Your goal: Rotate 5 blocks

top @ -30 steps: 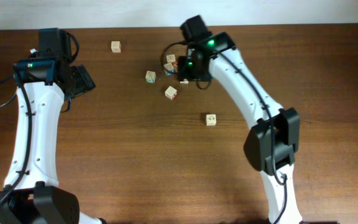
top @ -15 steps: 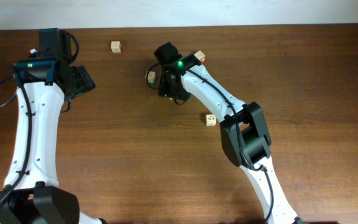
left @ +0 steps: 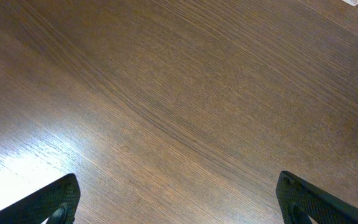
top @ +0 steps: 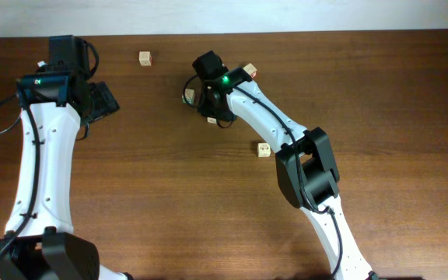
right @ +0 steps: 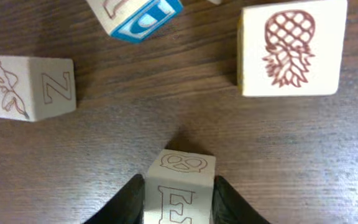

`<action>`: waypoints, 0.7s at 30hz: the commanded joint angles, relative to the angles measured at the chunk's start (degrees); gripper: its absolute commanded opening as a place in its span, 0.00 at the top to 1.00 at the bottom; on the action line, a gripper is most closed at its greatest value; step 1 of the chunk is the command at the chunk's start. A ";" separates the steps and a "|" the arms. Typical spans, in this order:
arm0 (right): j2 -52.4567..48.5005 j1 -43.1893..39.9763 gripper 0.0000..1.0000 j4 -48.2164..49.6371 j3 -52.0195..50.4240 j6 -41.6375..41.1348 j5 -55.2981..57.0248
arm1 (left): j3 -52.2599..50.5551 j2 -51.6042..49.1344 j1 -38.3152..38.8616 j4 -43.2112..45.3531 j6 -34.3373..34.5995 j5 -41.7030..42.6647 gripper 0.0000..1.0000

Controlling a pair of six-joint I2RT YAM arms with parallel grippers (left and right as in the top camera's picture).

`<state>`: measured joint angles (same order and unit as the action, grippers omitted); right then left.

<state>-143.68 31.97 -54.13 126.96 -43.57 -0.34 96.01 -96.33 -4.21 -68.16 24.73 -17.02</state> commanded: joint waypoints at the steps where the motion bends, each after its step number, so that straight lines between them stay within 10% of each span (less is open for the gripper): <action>1: -0.17 -0.09 0.72 -2.08 0.57 1.92 1.03 | 0.79 -0.11 0.02 -0.04 0.74 -1.20 0.01; 21: 0.70 -3.54 0.75 -28.96 2.91 16.39 -1.79 | 0.79 -0.11 0.02 -0.07 0.74 -1.20 0.01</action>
<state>-143.41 28.71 -81.30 129.75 -29.28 -1.10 96.01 -96.33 -4.21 -68.16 24.73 -17.04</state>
